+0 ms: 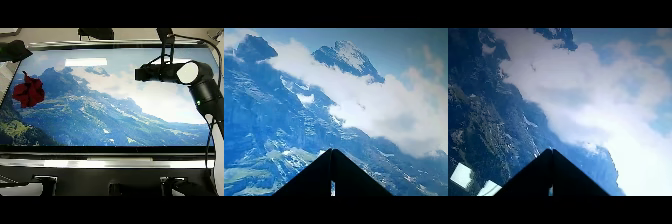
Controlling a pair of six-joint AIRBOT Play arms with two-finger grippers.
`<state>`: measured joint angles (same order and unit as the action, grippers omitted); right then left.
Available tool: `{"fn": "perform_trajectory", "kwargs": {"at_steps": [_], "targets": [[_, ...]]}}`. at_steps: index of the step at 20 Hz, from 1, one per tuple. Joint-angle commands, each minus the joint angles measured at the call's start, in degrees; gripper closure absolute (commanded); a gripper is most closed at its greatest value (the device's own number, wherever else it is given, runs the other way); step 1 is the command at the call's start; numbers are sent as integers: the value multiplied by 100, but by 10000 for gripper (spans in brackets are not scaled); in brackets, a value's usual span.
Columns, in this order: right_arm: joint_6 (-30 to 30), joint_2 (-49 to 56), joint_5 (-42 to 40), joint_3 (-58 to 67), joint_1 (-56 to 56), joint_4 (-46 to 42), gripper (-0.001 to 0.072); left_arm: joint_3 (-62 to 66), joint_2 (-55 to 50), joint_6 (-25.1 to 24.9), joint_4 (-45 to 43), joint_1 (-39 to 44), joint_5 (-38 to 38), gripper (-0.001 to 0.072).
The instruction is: Fold the clothes and pants, and hang the long-sleeved shirts on hangers.
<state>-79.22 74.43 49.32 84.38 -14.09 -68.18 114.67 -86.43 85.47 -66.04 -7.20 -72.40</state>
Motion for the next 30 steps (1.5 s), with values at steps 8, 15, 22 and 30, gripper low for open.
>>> {"fn": "perform_trajectory", "kwargs": {"at_steps": [8, 15, 22, 30], "targets": [[-2, -2, 2, 7, -4, 0, 678, -2, -4, -2, -2, 2, 2, 688], [-2, -2, 0, 7, -4, 0, 678, -2, -4, -2, -2, 4, 2, 687], [-2, -2, -7, 7, -4, 4, 678, -2, -4, 0, 0, 4, 385, 688], [-11, -2, 114, 7, -4, 22, 607, -273, -245, 1528, -2927, -181, -852, 13]]}}
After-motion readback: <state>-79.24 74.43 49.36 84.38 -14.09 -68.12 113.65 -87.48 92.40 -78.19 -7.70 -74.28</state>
